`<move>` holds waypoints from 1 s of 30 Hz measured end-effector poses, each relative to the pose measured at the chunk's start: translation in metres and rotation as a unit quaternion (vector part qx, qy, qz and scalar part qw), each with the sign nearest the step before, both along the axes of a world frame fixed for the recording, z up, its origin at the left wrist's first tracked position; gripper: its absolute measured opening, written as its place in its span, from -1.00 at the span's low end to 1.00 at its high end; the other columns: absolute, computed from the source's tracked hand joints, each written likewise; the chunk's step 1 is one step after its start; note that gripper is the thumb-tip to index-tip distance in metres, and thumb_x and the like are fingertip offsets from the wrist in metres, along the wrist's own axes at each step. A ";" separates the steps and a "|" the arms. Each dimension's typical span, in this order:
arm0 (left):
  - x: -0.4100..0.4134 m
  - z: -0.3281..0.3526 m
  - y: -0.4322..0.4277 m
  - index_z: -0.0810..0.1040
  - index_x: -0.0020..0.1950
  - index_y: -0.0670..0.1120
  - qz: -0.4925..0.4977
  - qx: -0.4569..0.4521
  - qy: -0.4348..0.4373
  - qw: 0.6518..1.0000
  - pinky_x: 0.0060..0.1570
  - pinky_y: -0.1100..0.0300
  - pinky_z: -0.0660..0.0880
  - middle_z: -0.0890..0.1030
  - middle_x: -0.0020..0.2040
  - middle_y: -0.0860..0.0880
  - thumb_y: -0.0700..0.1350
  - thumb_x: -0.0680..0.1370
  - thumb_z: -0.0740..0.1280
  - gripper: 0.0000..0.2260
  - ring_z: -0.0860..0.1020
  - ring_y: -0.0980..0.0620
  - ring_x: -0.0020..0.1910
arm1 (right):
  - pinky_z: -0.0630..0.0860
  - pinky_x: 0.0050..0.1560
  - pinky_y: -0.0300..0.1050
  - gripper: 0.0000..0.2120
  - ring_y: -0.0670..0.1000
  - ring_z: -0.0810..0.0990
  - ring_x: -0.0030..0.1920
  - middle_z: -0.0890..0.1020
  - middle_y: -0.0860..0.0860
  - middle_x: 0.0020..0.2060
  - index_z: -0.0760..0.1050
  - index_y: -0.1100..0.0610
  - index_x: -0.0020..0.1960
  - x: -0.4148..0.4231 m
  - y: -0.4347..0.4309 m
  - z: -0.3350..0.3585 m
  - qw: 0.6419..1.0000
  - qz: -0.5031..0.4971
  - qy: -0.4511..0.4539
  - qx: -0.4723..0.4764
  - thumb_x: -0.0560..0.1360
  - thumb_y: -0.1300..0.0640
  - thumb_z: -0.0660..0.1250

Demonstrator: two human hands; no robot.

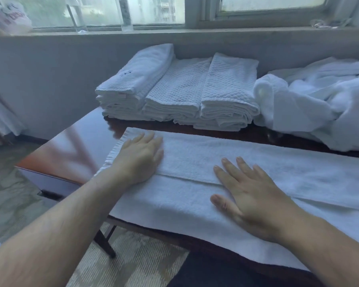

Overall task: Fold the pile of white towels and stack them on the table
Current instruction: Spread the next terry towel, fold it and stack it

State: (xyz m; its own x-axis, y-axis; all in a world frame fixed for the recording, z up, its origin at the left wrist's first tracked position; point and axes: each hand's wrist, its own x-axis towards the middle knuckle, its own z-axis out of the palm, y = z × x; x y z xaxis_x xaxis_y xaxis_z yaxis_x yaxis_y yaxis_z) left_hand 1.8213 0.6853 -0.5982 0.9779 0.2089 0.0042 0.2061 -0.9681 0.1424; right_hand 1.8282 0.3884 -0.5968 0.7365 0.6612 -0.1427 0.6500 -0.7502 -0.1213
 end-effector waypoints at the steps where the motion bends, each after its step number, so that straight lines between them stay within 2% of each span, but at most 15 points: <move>1: -0.005 0.001 -0.014 0.10 0.64 0.11 -0.017 -0.013 -0.018 1.000 0.58 -0.03 -0.08 0.03 0.66 0.03 0.17 0.69 0.00 -0.49 -0.04 -0.01 0.63 | -0.38 0.56 0.01 -0.19 -0.07 -0.48 0.54 -0.37 -0.20 0.56 -0.32 -0.15 0.62 0.000 -0.010 0.000 1.000 -0.010 -0.002 -0.002 0.45 -0.46 -0.37; 5: -0.023 -0.001 -0.094 0.05 0.62 0.25 -0.154 -0.086 -0.033 0.984 0.58 0.02 -0.11 -0.01 0.65 0.15 0.39 0.57 -0.11 -0.38 -0.12 0.13 0.62 | -0.33 0.57 -0.04 -0.18 -0.12 -0.42 0.56 -0.32 -0.25 0.55 -0.27 -0.17 0.62 0.000 -0.065 -0.002 0.997 -0.080 -0.008 0.008 0.43 -0.48 -0.35; 7: -0.024 -0.005 -0.119 -0.03 0.62 0.27 -0.194 -0.070 -0.006 0.978 0.58 0.00 -0.16 -0.09 0.65 0.17 0.42 0.56 -0.16 -0.37 -0.17 0.14 0.61 | -0.31 0.57 -0.05 -0.19 -0.14 -0.40 0.56 -0.30 -0.24 0.57 -0.25 -0.20 0.62 0.003 -0.096 -0.002 0.993 -0.113 -0.002 0.013 0.44 -0.48 -0.32; 11: -0.017 -0.005 -0.127 -0.15 0.62 0.28 -0.185 -0.016 0.055 0.981 0.56 0.01 -0.28 -0.23 0.63 0.18 0.34 0.63 -0.10 -0.42 -0.26 0.13 0.60 | -0.34 0.56 -0.06 -0.24 -0.13 -0.41 0.56 -0.32 -0.28 0.57 -0.26 -0.31 0.58 0.007 -0.136 -0.003 0.991 -0.133 0.017 0.015 0.43 -0.51 -0.32; 13: -0.015 -0.001 -0.135 -0.14 0.63 0.24 -0.163 -0.019 0.072 0.984 0.56 -0.04 -0.27 -0.22 0.64 0.13 0.25 0.67 -0.06 -0.46 -0.26 0.08 0.61 | -0.30 0.58 -0.05 -0.21 -0.12 -0.36 0.58 -0.25 -0.24 0.59 -0.18 -0.27 0.61 0.006 -0.138 -0.005 0.990 -0.134 0.010 0.043 0.42 -0.51 -0.31; 15: -0.012 0.004 -0.158 -0.06 0.64 0.18 -0.156 -0.048 0.049 0.985 0.57 -0.08 -0.22 -0.13 0.66 0.06 0.15 0.69 -0.03 -0.49 -0.19 0.03 0.62 | -0.23 0.60 -0.04 -0.19 -0.12 -0.26 0.60 -0.13 -0.20 0.62 -0.04 -0.20 0.63 0.004 -0.136 -0.004 0.985 -0.146 0.011 0.088 0.44 -0.47 -0.26; 17: -0.010 0.006 -0.189 -0.03 0.64 0.19 -0.195 -0.075 0.011 0.978 0.58 -0.08 -0.20 -0.09 0.66 0.08 0.13 0.70 -0.02 -0.50 -0.16 0.05 0.63 | -0.21 0.60 -0.05 -0.23 -0.11 -0.22 0.61 -0.07 -0.16 0.63 0.02 -0.15 0.63 0.004 -0.142 -0.003 0.980 -0.165 0.008 0.107 0.49 -0.44 -0.21; 20: -0.008 0.002 -0.231 -0.11 0.63 0.22 -0.264 -0.070 0.024 0.962 0.57 -0.10 -0.24 -0.19 0.65 0.10 0.26 0.66 -0.10 -0.46 -0.25 0.04 0.61 | -0.26 0.57 0.03 -0.20 -0.03 -0.29 0.61 -0.17 -0.15 0.63 -0.12 -0.17 0.64 0.002 -0.177 -0.007 0.975 -0.216 -0.004 0.049 0.47 -0.46 -0.28; 22: -0.006 -0.004 -0.244 -0.16 0.63 0.23 -0.264 -0.044 0.047 0.962 0.55 -0.15 -0.28 -0.25 0.64 0.10 0.32 0.62 -0.17 -0.42 -0.30 -0.01 0.60 | -0.25 0.57 0.11 -0.16 0.02 -0.30 0.61 -0.24 -0.13 0.62 -0.21 -0.18 0.63 0.001 -0.214 -0.008 0.961 -0.275 -0.003 0.010 0.43 -0.50 -0.33; 26: -0.003 -0.009 -0.251 -0.19 0.61 0.23 -0.239 -0.015 0.055 0.969 0.54 -0.18 -0.28 -0.27 0.64 0.09 0.29 0.62 -0.18 -0.44 -0.31 -0.06 0.60 | -0.18 0.58 0.11 -0.07 0.01 -0.24 0.62 -0.20 -0.11 0.63 -0.19 -0.13 0.64 -0.003 -0.284 -0.005 0.932 -0.361 -0.022 -0.029 0.34 -0.50 -0.40; 28: -0.003 -0.007 -0.263 -0.09 0.61 0.18 -0.237 -0.024 0.041 0.970 0.53 -0.18 -0.23 -0.18 0.65 0.01 0.21 0.66 -0.12 -0.48 -0.23 -0.08 0.62 | -0.15 0.57 0.04 -0.18 -0.05 -0.19 0.62 -0.10 -0.11 0.64 -0.04 -0.11 0.65 -0.007 -0.298 -0.008 0.931 -0.363 -0.033 0.031 0.48 -0.45 -0.24; 30: -0.008 -0.005 -0.283 0.11 0.56 0.12 -0.281 -0.051 -0.008 0.958 0.52 -0.11 -0.10 0.06 0.62 -0.04 0.14 0.67 -0.02 -0.56 -0.05 -0.06 0.59 | -0.03 0.55 -0.05 -0.38 -0.03 0.00 0.62 0.16 -0.03 0.61 0.25 -0.02 0.59 -0.012 -0.302 -0.013 0.918 -0.360 -0.096 0.134 0.61 -0.27 0.05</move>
